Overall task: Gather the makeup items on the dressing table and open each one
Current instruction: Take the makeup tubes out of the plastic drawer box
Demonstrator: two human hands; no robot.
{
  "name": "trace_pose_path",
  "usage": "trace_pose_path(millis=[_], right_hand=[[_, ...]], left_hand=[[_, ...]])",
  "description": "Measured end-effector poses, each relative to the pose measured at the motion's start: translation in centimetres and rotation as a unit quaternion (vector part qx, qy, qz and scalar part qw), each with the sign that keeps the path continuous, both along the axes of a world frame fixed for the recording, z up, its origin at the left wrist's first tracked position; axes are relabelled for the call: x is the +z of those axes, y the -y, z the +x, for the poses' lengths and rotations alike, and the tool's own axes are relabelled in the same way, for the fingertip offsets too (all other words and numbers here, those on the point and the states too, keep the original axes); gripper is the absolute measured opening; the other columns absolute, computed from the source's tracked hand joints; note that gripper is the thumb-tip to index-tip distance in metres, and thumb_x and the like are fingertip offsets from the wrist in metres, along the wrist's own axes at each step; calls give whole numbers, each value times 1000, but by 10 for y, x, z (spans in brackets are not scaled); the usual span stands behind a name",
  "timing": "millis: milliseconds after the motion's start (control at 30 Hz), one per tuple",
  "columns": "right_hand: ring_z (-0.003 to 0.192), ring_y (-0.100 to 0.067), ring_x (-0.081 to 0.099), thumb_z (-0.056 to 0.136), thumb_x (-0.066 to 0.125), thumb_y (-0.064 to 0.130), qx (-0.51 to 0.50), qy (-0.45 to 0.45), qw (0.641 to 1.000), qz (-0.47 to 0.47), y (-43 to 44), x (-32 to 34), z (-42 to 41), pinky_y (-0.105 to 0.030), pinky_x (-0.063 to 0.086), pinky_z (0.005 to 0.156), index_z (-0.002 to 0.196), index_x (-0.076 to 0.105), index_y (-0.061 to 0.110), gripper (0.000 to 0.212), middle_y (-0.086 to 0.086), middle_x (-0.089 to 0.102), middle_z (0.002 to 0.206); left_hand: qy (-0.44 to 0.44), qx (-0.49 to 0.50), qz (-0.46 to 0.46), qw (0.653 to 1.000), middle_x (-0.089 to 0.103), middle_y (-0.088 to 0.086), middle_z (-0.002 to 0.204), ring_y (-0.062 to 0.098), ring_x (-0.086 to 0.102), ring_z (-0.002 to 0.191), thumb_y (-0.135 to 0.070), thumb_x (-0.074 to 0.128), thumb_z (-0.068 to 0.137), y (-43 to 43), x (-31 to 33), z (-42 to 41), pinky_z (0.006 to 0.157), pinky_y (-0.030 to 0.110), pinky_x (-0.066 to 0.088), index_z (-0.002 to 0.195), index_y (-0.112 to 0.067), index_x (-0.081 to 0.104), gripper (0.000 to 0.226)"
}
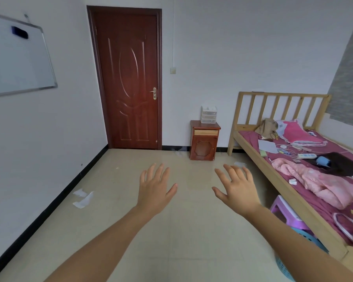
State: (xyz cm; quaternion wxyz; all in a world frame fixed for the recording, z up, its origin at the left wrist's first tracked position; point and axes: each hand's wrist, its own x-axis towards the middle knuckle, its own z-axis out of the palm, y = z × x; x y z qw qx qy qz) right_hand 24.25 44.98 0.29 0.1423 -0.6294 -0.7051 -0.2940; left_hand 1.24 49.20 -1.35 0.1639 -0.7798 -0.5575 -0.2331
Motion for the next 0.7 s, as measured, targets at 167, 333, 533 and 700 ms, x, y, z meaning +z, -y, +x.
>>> trace_pose_path(millis=[167,333,533,700], right_hand=[[98,-37,66,75,38,47,-18,1,1000,-20,-51,-16,24,-54,51,83,102,68,15,52,-17,69,104],[101,-36,65,76,36,49,-29,1,999,-35,-116,-17,52,-54,50,83,102,69,16,54,-16,69,106],[100,-33,65,79,34,52,-2,-2,1000,-19,-212,-9,87,-53,51,81,98,70,16,55,-13,70,101],[104,-29,57,74,37,51,21,-19,1000,0,-290,-9,103,-51,52,81,98,69,17,52,-10,71,100]], left_hand=[[-9,-14,-3,1000,70,9,107,32,65,100,-47,35,77,-59,-15,22,77,47,53,100,-12,68,53],[-14,-25,-3,1000,70,9,107,32,65,100,-47,35,76,-130,-20,51,77,47,53,100,-13,68,53],[-27,-29,28,999,68,7,110,31,63,103,-47,35,76,-221,-14,89,79,45,53,101,-14,67,52],[-11,14,32,999,69,7,108,30,65,101,-45,36,77,-285,-14,104,78,46,53,101,-14,67,50]])
